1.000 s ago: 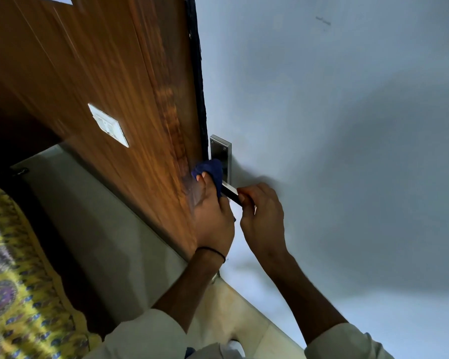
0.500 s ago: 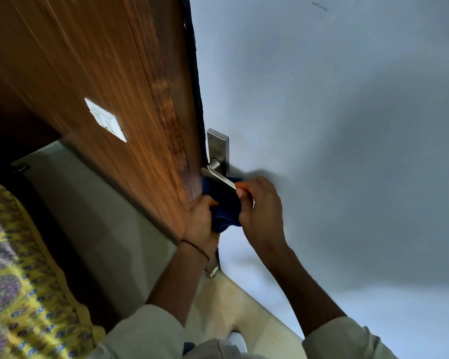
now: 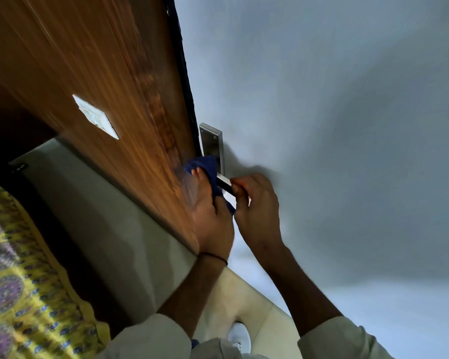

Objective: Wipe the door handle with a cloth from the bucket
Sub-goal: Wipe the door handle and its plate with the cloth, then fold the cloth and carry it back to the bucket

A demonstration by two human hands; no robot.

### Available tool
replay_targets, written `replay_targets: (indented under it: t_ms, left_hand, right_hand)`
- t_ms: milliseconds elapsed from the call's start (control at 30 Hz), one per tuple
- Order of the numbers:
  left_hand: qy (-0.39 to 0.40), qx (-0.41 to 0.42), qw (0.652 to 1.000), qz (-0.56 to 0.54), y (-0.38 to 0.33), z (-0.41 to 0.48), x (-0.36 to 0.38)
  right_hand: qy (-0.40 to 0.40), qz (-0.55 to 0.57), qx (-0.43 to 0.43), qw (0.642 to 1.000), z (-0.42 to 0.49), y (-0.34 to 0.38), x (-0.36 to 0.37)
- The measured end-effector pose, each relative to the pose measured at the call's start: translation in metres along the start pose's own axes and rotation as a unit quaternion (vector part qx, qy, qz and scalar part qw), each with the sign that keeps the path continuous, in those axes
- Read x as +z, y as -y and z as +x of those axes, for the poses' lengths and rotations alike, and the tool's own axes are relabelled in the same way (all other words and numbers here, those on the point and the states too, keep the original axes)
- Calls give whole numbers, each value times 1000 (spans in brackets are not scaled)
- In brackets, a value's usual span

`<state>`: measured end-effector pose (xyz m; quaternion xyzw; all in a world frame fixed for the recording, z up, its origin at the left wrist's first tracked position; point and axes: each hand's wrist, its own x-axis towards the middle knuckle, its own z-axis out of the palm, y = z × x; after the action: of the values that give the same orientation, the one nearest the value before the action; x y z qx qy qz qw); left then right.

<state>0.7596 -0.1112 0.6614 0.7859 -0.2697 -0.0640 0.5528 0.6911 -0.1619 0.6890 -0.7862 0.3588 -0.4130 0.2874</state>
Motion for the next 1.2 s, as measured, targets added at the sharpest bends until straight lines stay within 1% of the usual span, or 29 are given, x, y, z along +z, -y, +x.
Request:
replay_targets:
  t_ms: [133, 233, 300, 367, 433, 533, 600, 667, 700, 767, 833, 900, 933, 1000, 1033, 1067, 1133, 1200]
  left_hand:
    - [67, 39, 996, -45, -23, -48, -2]
    - [118, 15, 990, -71, -15, -55, -8]
    - [175, -36, 978, -109, -7, -52, -15]
    - [254, -94, 952, -143, -1, -55, -25]
    - [303, -147, 927, -168, 8, -61, -31]
    - [307, -228, 899, -212, 25, -60, -39]
    - [308, -273, 876, -252, 34, -56, -49]
    - [310, -306, 849, -299, 40, -50, -61]
    - [316, -321, 833, -320, 44, -48, -68]
    - [337, -337, 802, -360, 53, -47, -80]
    - [365, -350, 772, -386, 61, -52, -90]
    - [396, -364, 744, -397, 68, -62, -100]
    - [413, -367, 736, -391, 70, -68, -103]
    - [439, -360, 742, -356, 69, -81, -109]
    - [445, -351, 754, -333, 67, -89, -111]
    - [445, -339, 768, -312, 66, -96, -112]
    - [457, -309, 787, -277, 63, -111, -113]
    - [477, -278, 796, -247, 57, -121, -110]
  right_hand:
    - [20, 15, 5, 1000, 7, -7, -5]
    - [41, 20, 5, 999, 9, -10, -8]
    - [39, 21, 6, 999, 8, -7, -8]
    - [37, 13, 6, 999, 7, -4, -8]
    - [48, 5, 6, 999, 5, -2, -11]
    - [73, 3, 29, 997, -1, 2, -19]
    - [41, -10, 42, 998, -14, 4, -28]
    - [-16, -5, 91, 996, -32, 6, -37]
    - [-46, 2, 136, 990, -45, 8, -41]
    - [-85, 23, 246, 965, -78, 11, -42]
    - [-87, 65, 343, 933, -115, 13, -36]
    - [-64, 124, 421, 896, -153, 23, -26]
    - [-51, 166, 455, 874, -169, 30, -22]
    - [-41, 257, 502, 825, -195, 46, -16]
    - [-49, 284, 513, 808, -207, 51, -15]
    - [-57, 298, 518, 800, -219, 55, -16]
    - [-71, 296, 513, 803, -240, 59, -25]
    - [-89, 288, 506, 808, -256, 58, -38]
